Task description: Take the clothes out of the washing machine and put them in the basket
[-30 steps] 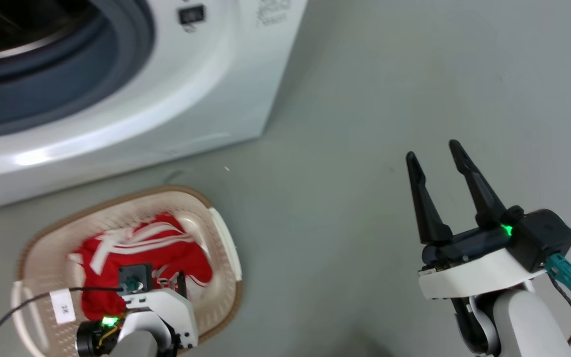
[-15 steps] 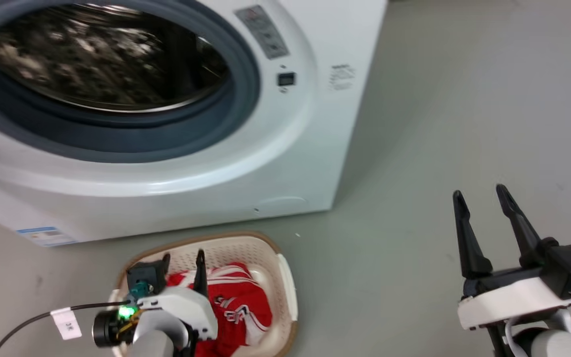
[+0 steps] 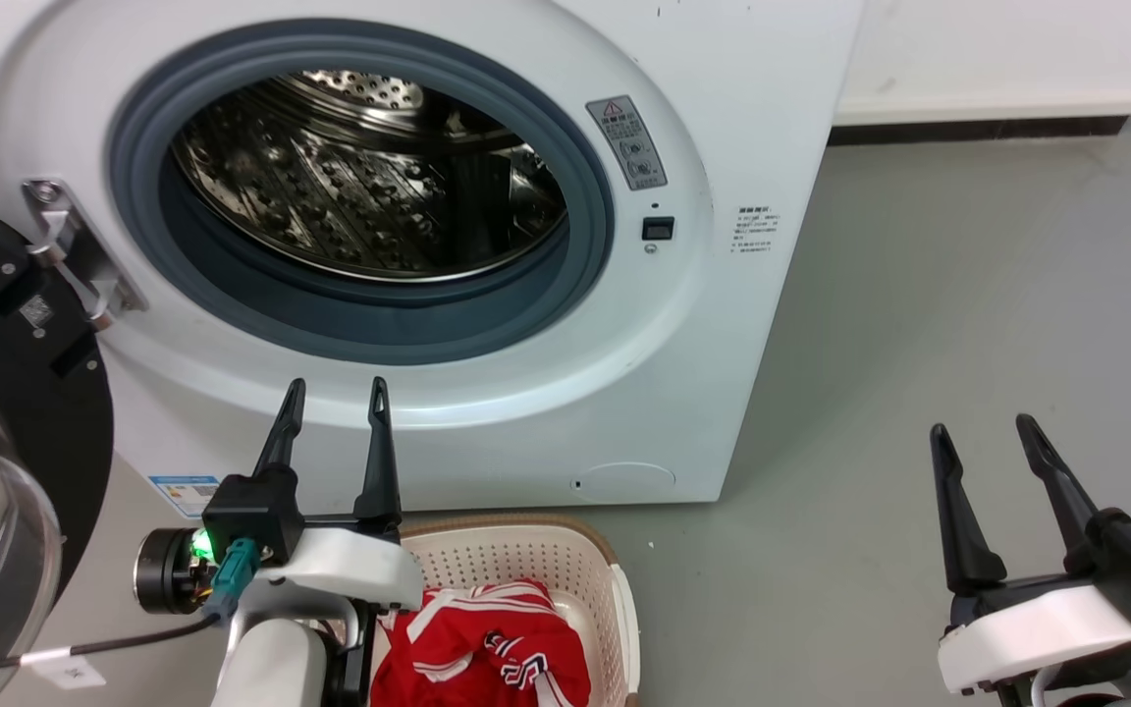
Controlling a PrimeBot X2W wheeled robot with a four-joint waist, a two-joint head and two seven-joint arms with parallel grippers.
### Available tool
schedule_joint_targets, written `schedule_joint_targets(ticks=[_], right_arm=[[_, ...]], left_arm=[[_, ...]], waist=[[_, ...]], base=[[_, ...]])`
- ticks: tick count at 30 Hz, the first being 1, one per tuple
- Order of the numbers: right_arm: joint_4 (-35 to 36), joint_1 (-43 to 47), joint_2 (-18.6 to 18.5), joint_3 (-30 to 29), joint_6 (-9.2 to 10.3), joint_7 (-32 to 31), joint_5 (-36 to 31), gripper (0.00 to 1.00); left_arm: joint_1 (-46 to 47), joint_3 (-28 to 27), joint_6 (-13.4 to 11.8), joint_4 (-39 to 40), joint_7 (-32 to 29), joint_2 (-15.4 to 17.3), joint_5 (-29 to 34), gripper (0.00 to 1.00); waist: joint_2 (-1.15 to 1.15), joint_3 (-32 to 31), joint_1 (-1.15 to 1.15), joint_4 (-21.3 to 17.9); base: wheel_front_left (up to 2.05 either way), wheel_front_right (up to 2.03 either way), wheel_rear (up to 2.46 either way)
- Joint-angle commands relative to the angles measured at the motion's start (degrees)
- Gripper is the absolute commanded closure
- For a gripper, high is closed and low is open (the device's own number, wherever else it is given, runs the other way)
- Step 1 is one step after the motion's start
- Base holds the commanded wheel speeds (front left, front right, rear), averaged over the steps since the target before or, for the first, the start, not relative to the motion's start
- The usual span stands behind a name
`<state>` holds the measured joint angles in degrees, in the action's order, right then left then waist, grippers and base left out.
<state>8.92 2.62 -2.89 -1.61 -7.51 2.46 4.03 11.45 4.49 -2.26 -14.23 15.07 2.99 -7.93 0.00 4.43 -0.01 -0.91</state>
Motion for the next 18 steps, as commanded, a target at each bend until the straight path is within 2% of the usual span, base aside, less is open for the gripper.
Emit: schedule_joint_targets(ticks=[1, 8, 18], right_arm=[[0.3, 1.0, 0.1, -0.3, 0.04, -0.4, -0.3, 0.0], [0.2, 3.9, 0.0, -0.3, 0.04, -1.5, -0.6, 0.0], [0.2, 5.9, 0.1, 0.0, 0.04, -1.5, 0.2, 0.0]], left_arm=[[-1.3, -0.1, 0.0, 1.9, 0.1, 0.4, 1.1, 0.0], [-6.4, 0.9, 0.1, 5.3, 0.1, 1.6, 3.1, 0.0], [-10.1, 2.1, 0.0, 7.7, -2.1, 1.7, 2.3, 0.0]], waist=[[0.0, -1.0, 0.01, 0.5], [0.0, -3.9, 0.01, 0.6], [0.0, -5.1, 0.01, 1.2]], base=[[0.0, 0.0, 0.0], [0.0, 0.0, 0.0], [0.0, 0.0, 0.0]])
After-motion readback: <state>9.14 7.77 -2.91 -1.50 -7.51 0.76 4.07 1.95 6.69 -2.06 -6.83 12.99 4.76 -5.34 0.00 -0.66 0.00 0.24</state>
